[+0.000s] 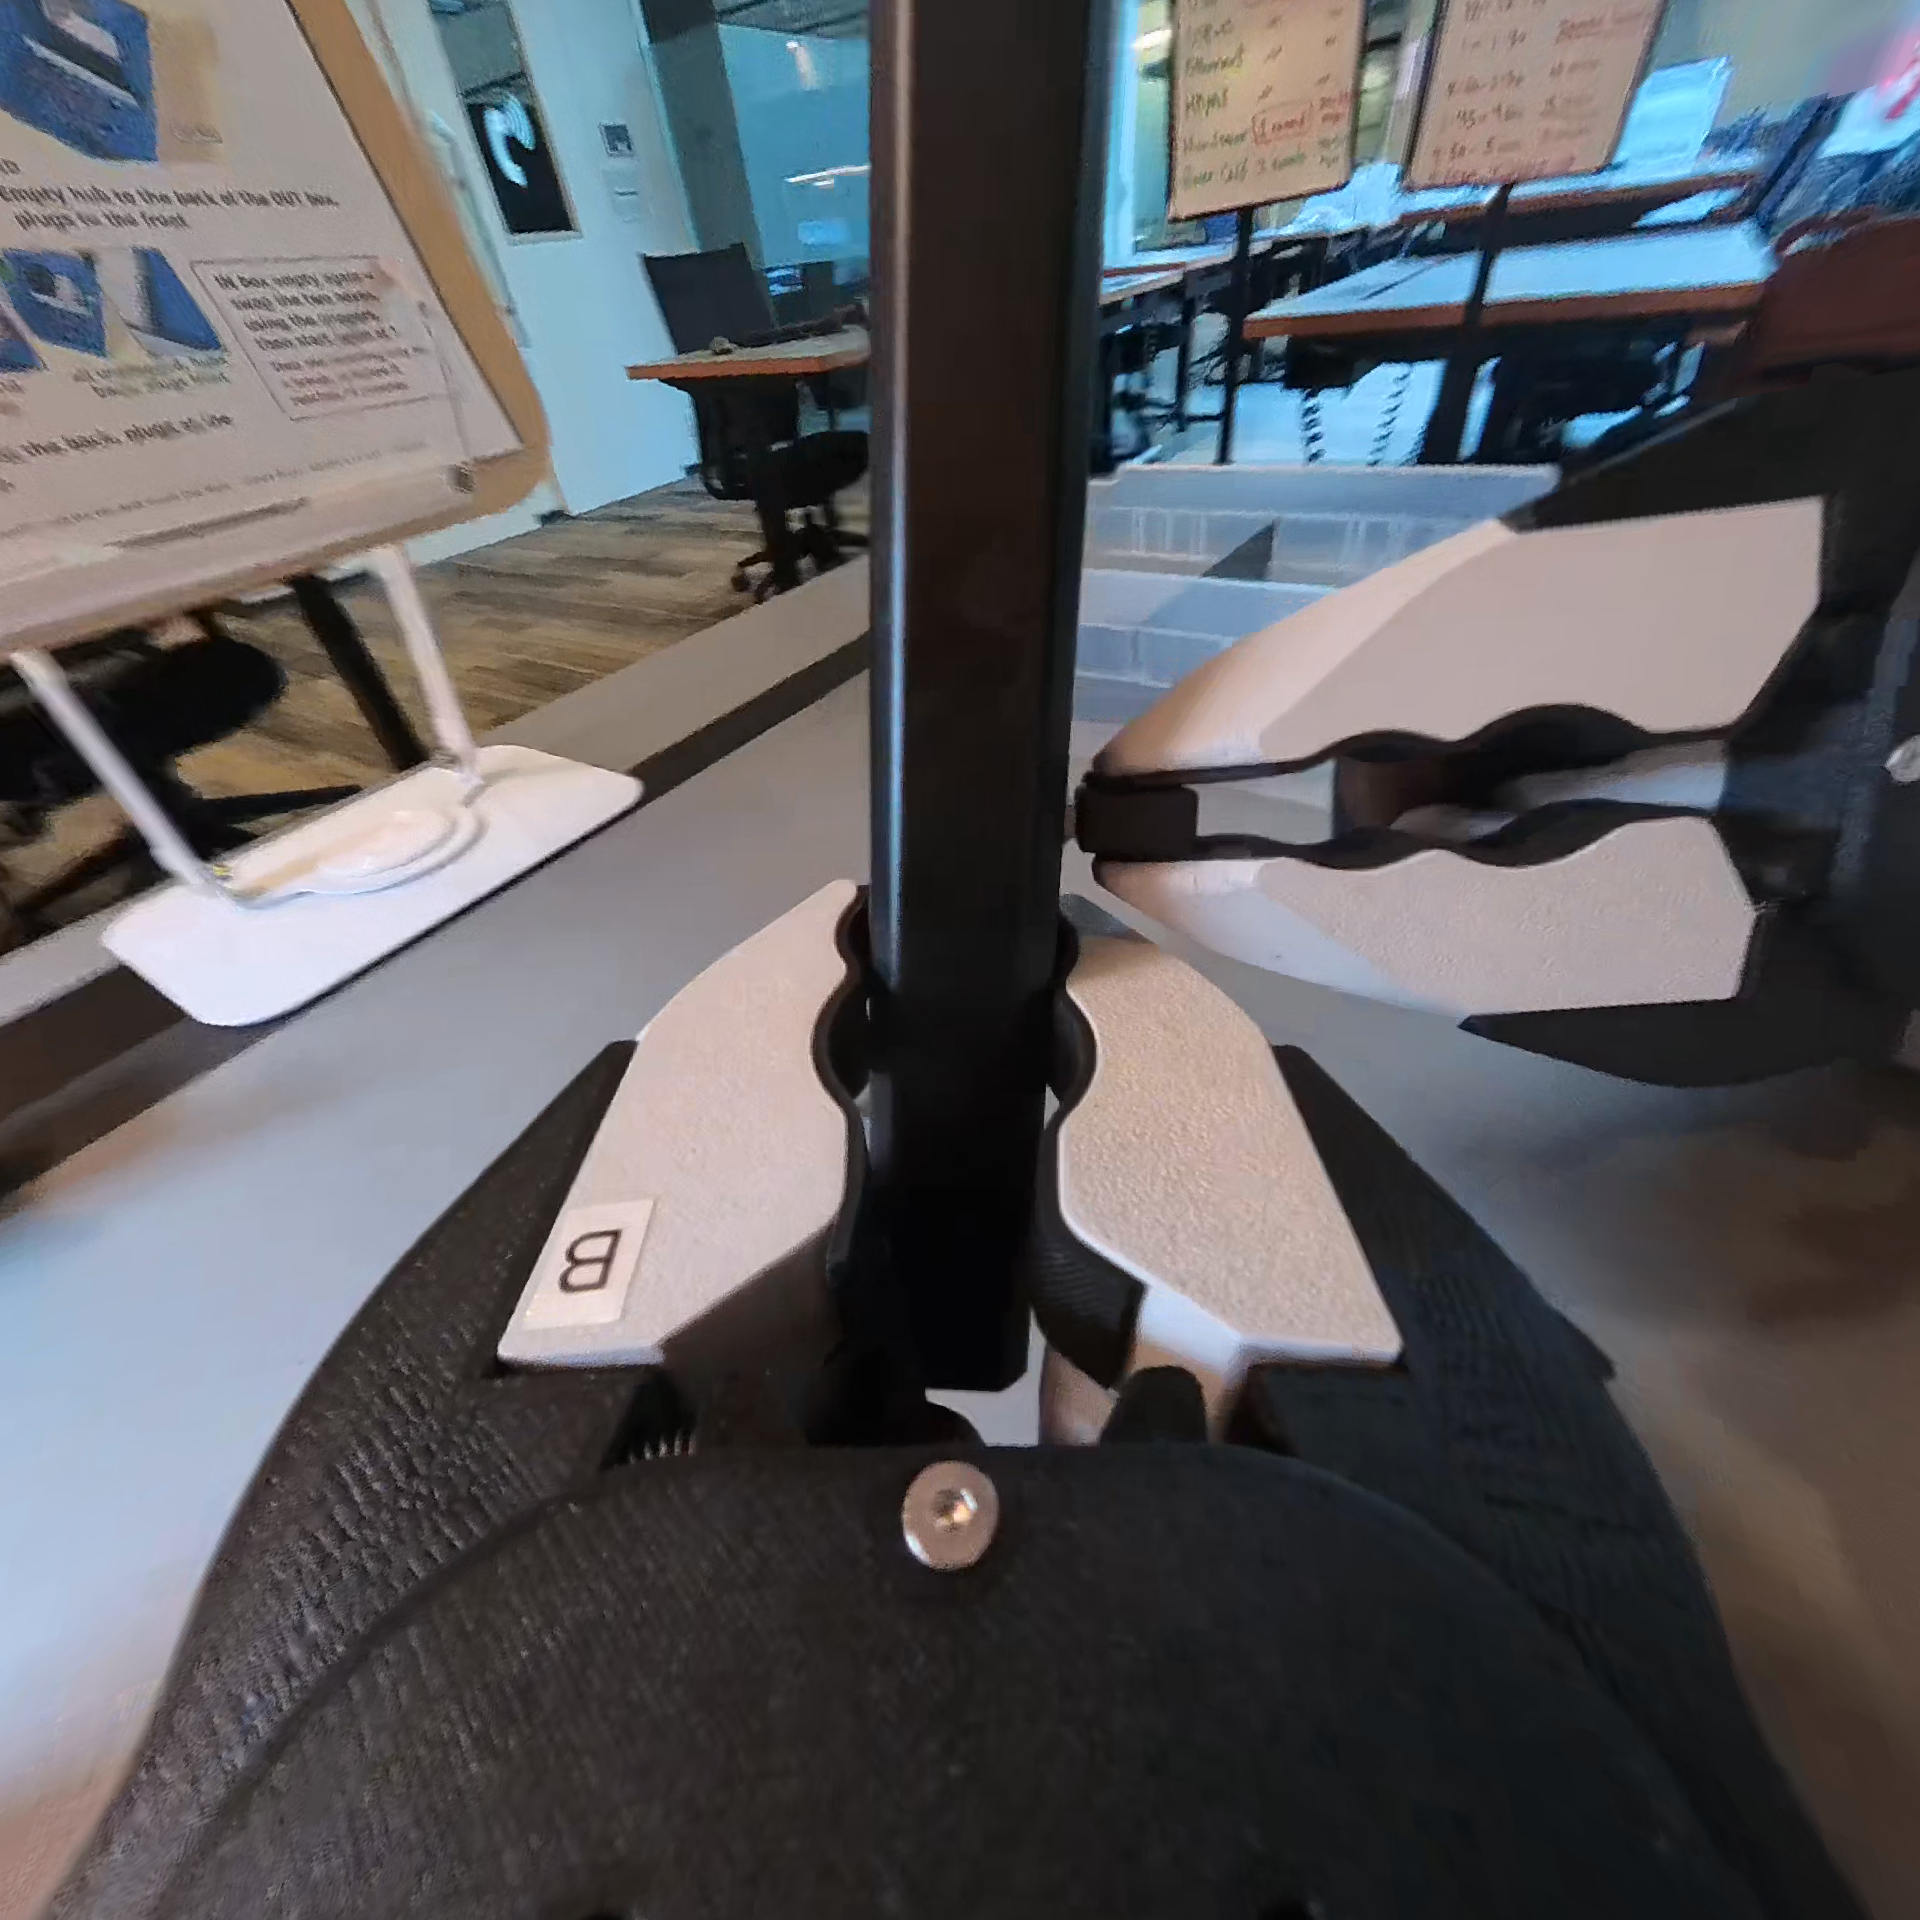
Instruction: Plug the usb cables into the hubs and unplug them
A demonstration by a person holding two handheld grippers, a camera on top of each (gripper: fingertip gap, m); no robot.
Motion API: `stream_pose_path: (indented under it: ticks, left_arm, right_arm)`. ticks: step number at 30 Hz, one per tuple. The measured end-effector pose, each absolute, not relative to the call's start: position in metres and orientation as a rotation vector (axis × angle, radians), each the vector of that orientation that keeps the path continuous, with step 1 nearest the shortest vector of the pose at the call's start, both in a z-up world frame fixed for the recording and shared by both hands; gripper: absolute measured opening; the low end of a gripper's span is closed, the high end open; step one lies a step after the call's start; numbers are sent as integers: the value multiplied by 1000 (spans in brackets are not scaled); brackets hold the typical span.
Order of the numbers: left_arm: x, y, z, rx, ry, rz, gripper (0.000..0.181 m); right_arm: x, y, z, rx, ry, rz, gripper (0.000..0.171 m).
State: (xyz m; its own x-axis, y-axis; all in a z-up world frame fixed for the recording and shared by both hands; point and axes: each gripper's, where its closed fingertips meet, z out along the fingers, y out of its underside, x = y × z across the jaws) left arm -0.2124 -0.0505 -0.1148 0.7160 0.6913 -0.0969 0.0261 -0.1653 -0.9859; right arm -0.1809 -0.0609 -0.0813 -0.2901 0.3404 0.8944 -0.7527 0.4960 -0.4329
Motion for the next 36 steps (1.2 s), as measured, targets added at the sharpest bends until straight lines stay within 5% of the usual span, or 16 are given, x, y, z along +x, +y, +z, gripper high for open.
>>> stream_pose_path:
  ticks: [5, 9, 18, 22, 27, 36]
  left_arm:
    - [-210, -44, -114, -1602, -618, 509, 30]
    - [-217, -56, -104, -1665, -517, 882, 30]
    - [-207, -40, -115, -1532, -657, 281, 31]
    - [-249, -130, -106, -1281, -1014, 484, 30]
    - [-206, -48, -65, -1539, -513, 823, 30]
    - [-221, -112, -72, -1137, -761, 722, 30]
  right_arm:
    - [-179, -59, -78, 381, -1528, 1094, 7]
    - [-180, -59, -76, 299, -1583, 1182, 7]
    - [-179, -59, -79, 478, -1451, 939, 7]
    - [-141, -33, -24, 324, -1391, 1458, 7]
    - [-194, -6, -24, -23, -1519, 1904, 7]
    - [-181, 99, 55, -133, -1063, 2330, 8]
